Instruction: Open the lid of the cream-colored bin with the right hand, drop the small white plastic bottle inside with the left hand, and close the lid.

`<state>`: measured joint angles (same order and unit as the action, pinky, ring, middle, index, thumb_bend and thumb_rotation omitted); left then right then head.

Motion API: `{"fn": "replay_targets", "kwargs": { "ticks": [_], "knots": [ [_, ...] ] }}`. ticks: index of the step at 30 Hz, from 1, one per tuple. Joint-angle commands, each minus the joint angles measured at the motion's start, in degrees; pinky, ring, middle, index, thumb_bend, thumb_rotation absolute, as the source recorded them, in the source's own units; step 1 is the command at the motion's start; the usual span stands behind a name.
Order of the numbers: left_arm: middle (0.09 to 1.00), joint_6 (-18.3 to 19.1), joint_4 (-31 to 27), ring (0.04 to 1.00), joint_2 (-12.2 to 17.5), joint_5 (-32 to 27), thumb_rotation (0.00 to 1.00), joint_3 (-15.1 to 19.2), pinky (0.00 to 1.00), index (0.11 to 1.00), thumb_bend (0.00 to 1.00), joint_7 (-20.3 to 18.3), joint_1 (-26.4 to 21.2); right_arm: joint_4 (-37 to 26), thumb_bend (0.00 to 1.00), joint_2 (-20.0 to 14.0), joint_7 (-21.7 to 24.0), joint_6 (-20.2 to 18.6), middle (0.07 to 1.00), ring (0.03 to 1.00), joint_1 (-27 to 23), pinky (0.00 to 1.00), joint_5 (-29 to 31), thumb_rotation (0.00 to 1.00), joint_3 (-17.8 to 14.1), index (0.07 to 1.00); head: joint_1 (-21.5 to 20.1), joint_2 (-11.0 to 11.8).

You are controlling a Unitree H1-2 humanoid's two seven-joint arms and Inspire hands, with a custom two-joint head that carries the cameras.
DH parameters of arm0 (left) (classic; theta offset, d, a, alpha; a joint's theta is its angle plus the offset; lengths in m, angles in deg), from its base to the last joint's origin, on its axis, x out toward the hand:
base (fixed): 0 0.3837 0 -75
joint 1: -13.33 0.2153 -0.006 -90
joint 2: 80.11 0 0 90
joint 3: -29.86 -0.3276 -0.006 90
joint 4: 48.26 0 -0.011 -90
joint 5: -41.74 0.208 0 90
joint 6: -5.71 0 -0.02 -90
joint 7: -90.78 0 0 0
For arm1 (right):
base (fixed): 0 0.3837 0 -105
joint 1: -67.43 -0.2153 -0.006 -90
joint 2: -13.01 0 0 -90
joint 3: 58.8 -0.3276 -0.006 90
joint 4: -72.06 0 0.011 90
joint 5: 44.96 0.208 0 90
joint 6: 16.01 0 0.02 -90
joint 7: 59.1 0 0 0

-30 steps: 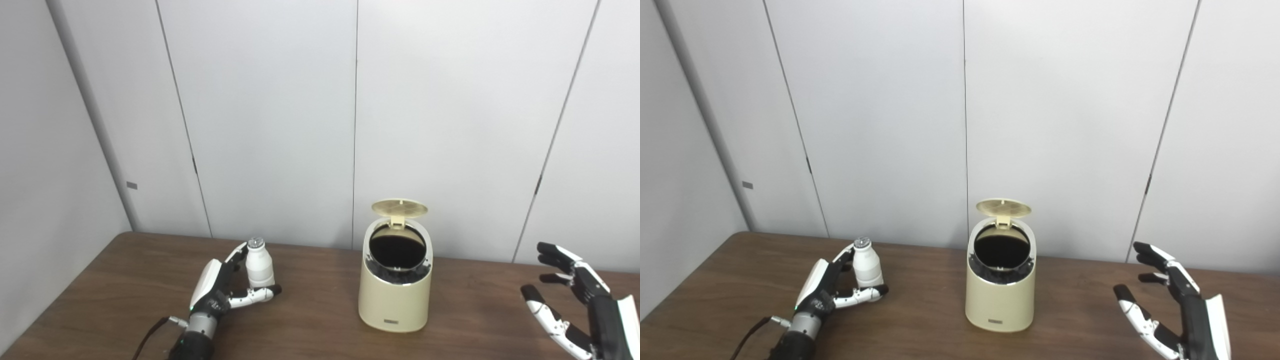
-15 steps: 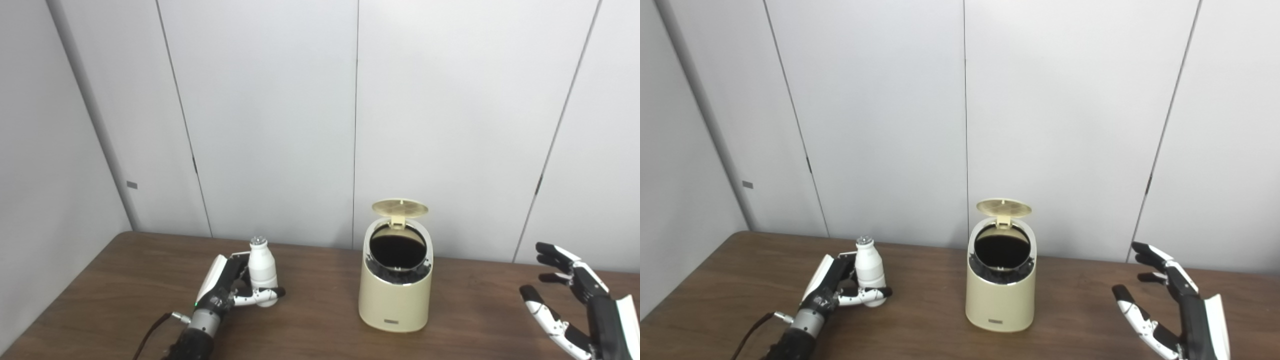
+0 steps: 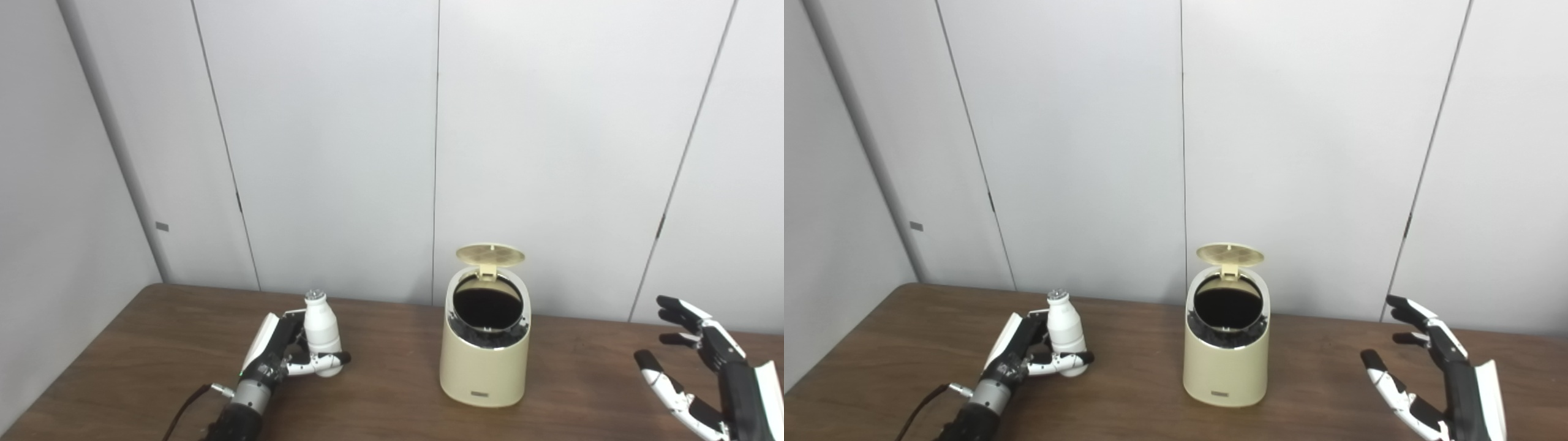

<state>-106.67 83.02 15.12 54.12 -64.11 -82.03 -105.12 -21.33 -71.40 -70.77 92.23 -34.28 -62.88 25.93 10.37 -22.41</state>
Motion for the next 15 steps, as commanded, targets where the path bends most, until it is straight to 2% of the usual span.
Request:
{"fn": "replay_targets", "kwargs": {
  "ticks": [1,3,4,5,8,12,15],
  "knots": [
    [0.486,0.7,-2.3,0.469,0.3,1.6,0.00,-0.6,0.39,0.468,0.50,-0.5,1.2,-1.9,0.18,-0.1,-0.2,0.8,0.796,0.769,-1.1,0.62,-0.1,0.33,-0.2,0.756,-0.2,0.0],
    [0.497,1.4,-7.3,0.497,0.4,3.9,0.00,-0.6,0.42,0.443,0.50,1.0,2.1,-2.0,0.18,0.0,-0.4,0.8,0.796,0.768,-1.2,0.62,-0.5,0.31,-0.2,0.759,-0.4,0.0],
    [0.495,1.6,-10.7,0.525,0.6,5.8,0.00,-0.7,0.49,0.433,0.50,2.1,2.6,-1.9,0.17,0.1,-0.4,0.9,0.792,0.763,-1.2,0.62,-0.6,0.30,-0.2,0.756,-0.4,0.0],
    [0.509,1.9,-13.0,0.568,0.6,7.2,0.00,-0.6,0.64,0.437,0.51,2.9,3.0,-1.9,0.17,0.1,-0.5,0.9,0.789,0.758,-1.2,0.61,-0.7,0.29,-0.2,0.753,-0.4,0.0],
    [0.496,2.3,-21.2,0.628,-0.1,10.7,0.00,0.3,0.82,0.459,0.52,4.7,3.9,-2.0,0.16,0.3,-0.6,0.8,0.786,0.761,-1.3,0.62,-1.5,0.25,-0.1,0.748,-0.5,0.3],
    [0.478,2.0,-30.6,0.657,-1.5,11.9,0.00,1.5,0.95,0.480,0.52,4.8,4.4,-2.1,0.16,0.7,-0.5,0.4,0.790,0.769,-1.4,0.63,-1.4,0.21,-0.1,0.748,-0.7,0.5],
    [0.478,3.3,-37.7,0.668,-2.7,13.5,0.00,1.8,1.00,0.482,0.52,4.3,4.5,-2.0,0.16,0.8,-0.3,0.7,0.792,0.770,-1.5,0.62,-1.1,0.18,0.1,0.749,-0.9,0.7]
  ]
}}
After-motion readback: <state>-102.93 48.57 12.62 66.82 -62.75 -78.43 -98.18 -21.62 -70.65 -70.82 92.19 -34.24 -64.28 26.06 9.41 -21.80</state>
